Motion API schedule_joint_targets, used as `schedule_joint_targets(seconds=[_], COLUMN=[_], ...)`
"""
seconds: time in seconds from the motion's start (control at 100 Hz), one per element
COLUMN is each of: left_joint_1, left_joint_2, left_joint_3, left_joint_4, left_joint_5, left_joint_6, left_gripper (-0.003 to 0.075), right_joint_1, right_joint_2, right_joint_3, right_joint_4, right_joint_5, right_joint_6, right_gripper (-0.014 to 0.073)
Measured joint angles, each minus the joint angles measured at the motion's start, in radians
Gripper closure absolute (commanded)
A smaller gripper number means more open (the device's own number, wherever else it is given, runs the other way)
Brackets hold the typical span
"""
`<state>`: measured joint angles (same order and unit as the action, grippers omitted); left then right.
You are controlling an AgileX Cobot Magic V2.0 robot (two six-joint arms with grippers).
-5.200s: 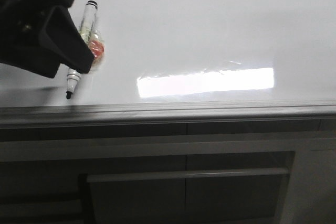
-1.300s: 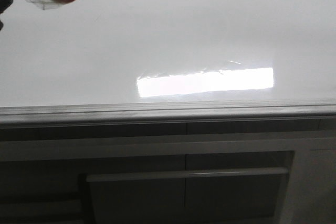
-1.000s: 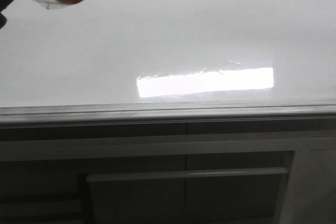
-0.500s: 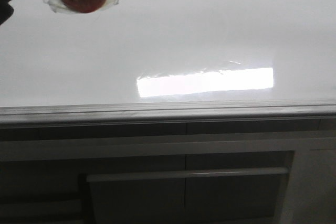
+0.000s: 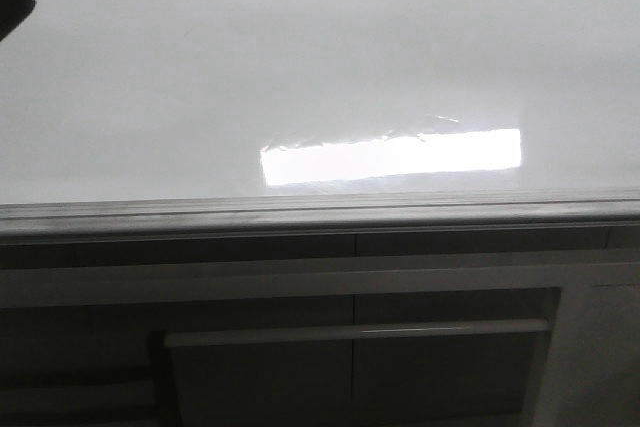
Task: Write number 0 on whiteboard
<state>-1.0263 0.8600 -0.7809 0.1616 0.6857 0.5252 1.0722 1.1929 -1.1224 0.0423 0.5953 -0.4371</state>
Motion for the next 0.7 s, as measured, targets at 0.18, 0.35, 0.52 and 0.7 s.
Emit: schedule_joint_targets(seconds=[0.18,0.35,0.52,0.7], left_joint_1=[0.0,0.0,0.0,0.0], left_joint_2=[-0.021,-0.093,-0.15,-0.156], left_joint_3=[0.0,0.004,0.012,0.016], left_joint_4=[-0.005,-0.025,-0.085,-0.192], left_joint_5=[0.0,-0.004,-0.008,-0.008], left_joint_6=[-0.001,-0.001,0.003,0.093], left_gripper=[0.074,0.0739,0.0739,0.074], right_joint_1=[0.0,0.0,0.0,0.0], right_joint_2=[-0.089,-0.156,-0.172,-0.143], right_joint_3=[0.0,0.002,0.035,0.046], right_joint_4=[-0.006,-0.021,-0.024,0.016], right_joint_5=[-0.001,0.006,0.008,-0.064], right_joint_6=[0.0,0.0,0.0,0.0], right_gripper=[0.0119,0.0119,0.0119,0.0119])
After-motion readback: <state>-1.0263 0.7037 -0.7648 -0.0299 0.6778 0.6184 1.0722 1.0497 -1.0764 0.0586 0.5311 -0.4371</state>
